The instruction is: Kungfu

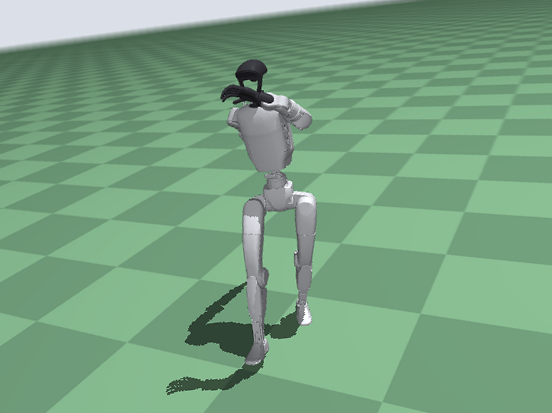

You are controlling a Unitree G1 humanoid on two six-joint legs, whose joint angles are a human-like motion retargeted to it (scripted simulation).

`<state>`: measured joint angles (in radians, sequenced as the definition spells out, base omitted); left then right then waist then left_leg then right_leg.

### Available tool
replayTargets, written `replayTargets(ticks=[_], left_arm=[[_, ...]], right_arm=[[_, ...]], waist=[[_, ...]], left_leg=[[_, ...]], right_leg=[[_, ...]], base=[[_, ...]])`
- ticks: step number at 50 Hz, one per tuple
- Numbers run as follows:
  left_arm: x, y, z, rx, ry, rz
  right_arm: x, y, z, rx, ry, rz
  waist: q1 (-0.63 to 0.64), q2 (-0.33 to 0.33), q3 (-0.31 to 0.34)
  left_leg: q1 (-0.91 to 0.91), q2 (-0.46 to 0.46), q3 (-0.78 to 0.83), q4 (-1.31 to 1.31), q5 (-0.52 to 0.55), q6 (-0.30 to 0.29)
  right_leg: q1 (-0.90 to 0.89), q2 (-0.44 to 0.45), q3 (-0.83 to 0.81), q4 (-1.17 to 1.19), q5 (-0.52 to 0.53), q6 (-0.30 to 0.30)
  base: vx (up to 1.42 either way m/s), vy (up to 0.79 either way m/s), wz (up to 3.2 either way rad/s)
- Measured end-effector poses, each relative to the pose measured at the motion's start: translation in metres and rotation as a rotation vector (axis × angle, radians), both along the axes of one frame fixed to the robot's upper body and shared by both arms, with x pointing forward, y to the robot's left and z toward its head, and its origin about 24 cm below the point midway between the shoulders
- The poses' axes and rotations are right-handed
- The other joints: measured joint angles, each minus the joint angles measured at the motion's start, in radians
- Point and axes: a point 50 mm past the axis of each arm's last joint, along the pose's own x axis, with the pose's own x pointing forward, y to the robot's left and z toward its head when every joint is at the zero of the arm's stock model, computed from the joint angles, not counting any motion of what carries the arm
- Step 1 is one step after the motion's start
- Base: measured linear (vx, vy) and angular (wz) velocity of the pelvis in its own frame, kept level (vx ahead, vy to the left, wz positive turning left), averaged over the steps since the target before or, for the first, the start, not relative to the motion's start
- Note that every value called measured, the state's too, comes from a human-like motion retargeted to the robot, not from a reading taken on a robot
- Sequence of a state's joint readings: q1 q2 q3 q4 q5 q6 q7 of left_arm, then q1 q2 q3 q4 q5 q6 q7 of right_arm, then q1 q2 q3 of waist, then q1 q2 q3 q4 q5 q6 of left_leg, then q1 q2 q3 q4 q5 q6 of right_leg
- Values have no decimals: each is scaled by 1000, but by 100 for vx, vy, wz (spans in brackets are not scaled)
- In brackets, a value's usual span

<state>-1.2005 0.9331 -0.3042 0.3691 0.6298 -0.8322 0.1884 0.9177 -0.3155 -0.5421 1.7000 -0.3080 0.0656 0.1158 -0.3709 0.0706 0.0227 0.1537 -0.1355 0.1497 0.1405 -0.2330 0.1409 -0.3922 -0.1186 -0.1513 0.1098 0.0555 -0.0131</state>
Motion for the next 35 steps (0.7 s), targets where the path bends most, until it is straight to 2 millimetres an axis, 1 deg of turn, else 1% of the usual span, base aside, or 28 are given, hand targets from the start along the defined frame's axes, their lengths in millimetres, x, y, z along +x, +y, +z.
replayTargets(ticks=[2,3,5,7,9,11,13,15,16,17,18,19,20,21,22,23,25,26,28,30,33,35], left_arm=[[-7,-5,10,36,-43,-24],[-9,-8,14,47,-60,-32],[-13,-12,20,60,-96,-43],[-15,-13,22,71,-132,-47],[-16,-12,24,72,-170,-45],[-17,-11,25,71,-206,-41],[-18,-9,27,62,-241,-32],[-17,-6,28,39,-249,-20],[-16,-4,28,30,-245,-11],[-15,-2,28,22,-241,-2],[-14,0,27,16,-235,7],[-12,0,23,10,-224,8],[-9,-2,16,4,-212,6],[-4,-7,9,-14,-204,-13],[0,-10,3,-31,-197,-26],[4,-11,-1,-47,-192,-28],[14,-8,-13,-70,-166,1],[20,-6,-24,-79,-134,29],[33,-3,-48,-107,-57,84],[42,-2,-74,-136,28,121],[54,-13,-120,-183,171,145],[59,-22,-153,-212,280,173]], right_arm=[[-16,23,21,-70,68,-110],[-20,36,27,-101,87,-162],[-24,58,32,-152,106,-251],[-22,73,28,-175,96,-322],[-14,80,15,-189,53,-378],[-1,81,-6,-201,-30,-425],[17,76,-31,-205,-157,-469],[36,66,-54,-211,-288,-502],[46,58,-64,-229,-350,-512],[55,49,-73,-252,-407,-521],[65,39,-81,-287,-457,-529],[72,28,-87,-333,-491,-537],[79,18,-92,-385,-518,-548],[89,5,-97,-443,-551,-562],[101,-11,-104,-496,-599,-567],[120,-34,-112,-544,-676,-550],[162,-87,-120,-631,-861,-460],[184,-116,-118,-670,-960,-389],[227,-168,-105,-728,-1154,-246],[267,-208,-83,-763,-1331,-114],[318,-256,-39,-848,-1552,33],[351,-279,-6,-883,-1714,84]], waist=[[-27,4,-9],[-40,8,-7],[-66,15,-2],[-96,24,4],[-120,34,10],[-136,43,17],[-153,48,27],[-165,54,28],[-164,51,24],[-164,45,13],[-165,31,-8],[-137,23,-55],[-95,19,-115],[-45,20,-146],[-5,20,-161],[16,17,-142],[21,18,-105],[7,21,-107],[-7,25,-120],[14,17,-125],[60,-4,-114],[94,-18,-103]], left_leg=[[11,-8,-22,9,-13,5],[19,-8,-37,14,-18,7],[34,-8,-68,27,-26,6],[50,-9,-99,37,-33,8],[65,-6,-125,43,-37,11],[80,-2,-149,50,-36,15],[97,4,-176,61,-31,20],[113,16,-201,73,-25,25],[121,17,-209,82,-25,32],[127,12,-222,92,-23,42],[127,-6,-245,106,-18,57],[101,-26,-255,118,-6,77],[62,-48,-257,129,9,98],[29,-43,-253,147,23,112],[6,-31,-245,163,37,121],[3,-4,-230,174,54,121],[3,35,-196,170,89,121],[-12,39,-193,161,107,121],[-52,55,-183,145,132,107],[-85,81,-152,124,142,74],[-130,127,-94,89,137,12],[-169,168,-49,72,129,-59]], right_leg=[[-41,-7,-2,22,0,-18],[-54,-7,15,30,12,-29],[-72,-9,73,37,34,-36],[-82,-9,137,26,39,-37],[-87,-12,174,13,7,-52],[-83,-20,211,10,-43,-62],[-64,-19,295,27,-81,-58],[-30,-20,342,66,-132,-63],[-10,-46,281,80,-173,-32],[6,-79,224,86,-178,9],[13,-124,173,75,-112,70],[-31,-156,156,103,-78,110],[-101,-181,156,150,-59,140],[-143,-177,153,190,-64,138],[-169,-176,135,226,-72,129],[-163,-180,90,257,-87,104],[-144,-211,23,317,-129,79],[-147,-250,-2,344,-143,78],[-159,-309,-42,388,-165,70],[-174,-346,-87,439,-200,48],[-187,-391,-154,520,-272,37],[-191,-421,-208,569,-315,39]], base=[[29,-45,47],[32,-57,80],[25,-43,95],[27,-49,101],[27,-54,94],[19,-48,103],[27,-70,126],[21,-58,133],[22,-67,137],[29,-94,155],[26,-98,149],[21,-91,125],[16,-80,86],[13,-79,78],[7,-80,87],[1,-72,113],[-6,-53,168],[-15,-22,233],[-16,-37,250],[-21,-57,206],[-32,-53,206],[-36,-60,213]])
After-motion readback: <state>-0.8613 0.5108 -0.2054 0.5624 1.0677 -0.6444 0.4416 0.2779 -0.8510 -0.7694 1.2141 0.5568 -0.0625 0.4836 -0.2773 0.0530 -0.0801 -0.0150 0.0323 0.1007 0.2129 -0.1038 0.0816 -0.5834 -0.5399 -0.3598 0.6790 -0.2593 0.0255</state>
